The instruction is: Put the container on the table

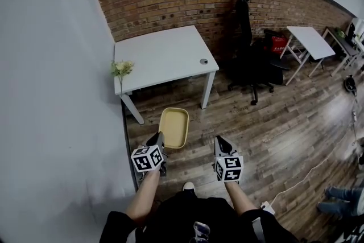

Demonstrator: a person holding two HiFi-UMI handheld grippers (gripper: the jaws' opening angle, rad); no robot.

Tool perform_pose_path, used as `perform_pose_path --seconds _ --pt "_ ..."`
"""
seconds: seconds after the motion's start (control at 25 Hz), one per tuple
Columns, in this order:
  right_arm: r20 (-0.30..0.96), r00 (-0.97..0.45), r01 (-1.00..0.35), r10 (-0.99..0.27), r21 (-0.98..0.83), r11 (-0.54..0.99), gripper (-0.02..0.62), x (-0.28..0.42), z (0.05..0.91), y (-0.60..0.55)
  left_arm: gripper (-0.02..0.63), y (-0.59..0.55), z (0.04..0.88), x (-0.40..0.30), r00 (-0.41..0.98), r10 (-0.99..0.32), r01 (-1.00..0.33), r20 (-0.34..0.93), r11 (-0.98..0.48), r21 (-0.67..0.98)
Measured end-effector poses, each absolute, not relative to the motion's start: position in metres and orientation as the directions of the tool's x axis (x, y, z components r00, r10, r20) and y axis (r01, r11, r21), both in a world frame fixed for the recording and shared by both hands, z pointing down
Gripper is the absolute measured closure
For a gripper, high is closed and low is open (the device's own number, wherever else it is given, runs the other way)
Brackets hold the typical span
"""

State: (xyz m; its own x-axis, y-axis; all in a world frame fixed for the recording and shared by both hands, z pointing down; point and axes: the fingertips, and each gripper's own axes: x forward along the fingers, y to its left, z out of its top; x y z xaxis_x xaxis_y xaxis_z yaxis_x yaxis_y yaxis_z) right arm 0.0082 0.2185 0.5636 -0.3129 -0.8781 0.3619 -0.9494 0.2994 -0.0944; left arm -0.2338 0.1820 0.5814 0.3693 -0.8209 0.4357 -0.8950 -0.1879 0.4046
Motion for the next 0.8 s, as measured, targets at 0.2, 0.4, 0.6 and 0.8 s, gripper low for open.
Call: perform_pose_path --seconds 0.2,0.4,0.6,0.8 --pt "0.378 -0.298 -0.954 -0.876 -0.100 0.282 0.571 0.004 0.572 0.194 0.577 0.152 0.585 -0.242 0.377 -0.817 -0.893 0.437 -0.194 0.407" --pt "0.392 -0.291 -0.957 -0.873 -0.098 0.275 0.571 0.005 0.578 0.181 0.577 0.134 0.589 -0.245 0.380 -0.814 -0.890 0.439 -0.194 0.412" --pt "0.387 -0.294 -0.956 -0.874 -0.099 0.277 0.571 0.006 0.580 0.168 0.577 0.121 0.594 -0.245 0.381 -0.812 -0.890 0.442 -0.194 0.412" --pt "0.383 -0.304 -0.953 -0.872 -0.124 0.277 0.571 0.005 0.583 0.154 0.577 0.107 0.595 -0.243 0.377 -0.813 -0.892 0.444 -0.190 0.410"
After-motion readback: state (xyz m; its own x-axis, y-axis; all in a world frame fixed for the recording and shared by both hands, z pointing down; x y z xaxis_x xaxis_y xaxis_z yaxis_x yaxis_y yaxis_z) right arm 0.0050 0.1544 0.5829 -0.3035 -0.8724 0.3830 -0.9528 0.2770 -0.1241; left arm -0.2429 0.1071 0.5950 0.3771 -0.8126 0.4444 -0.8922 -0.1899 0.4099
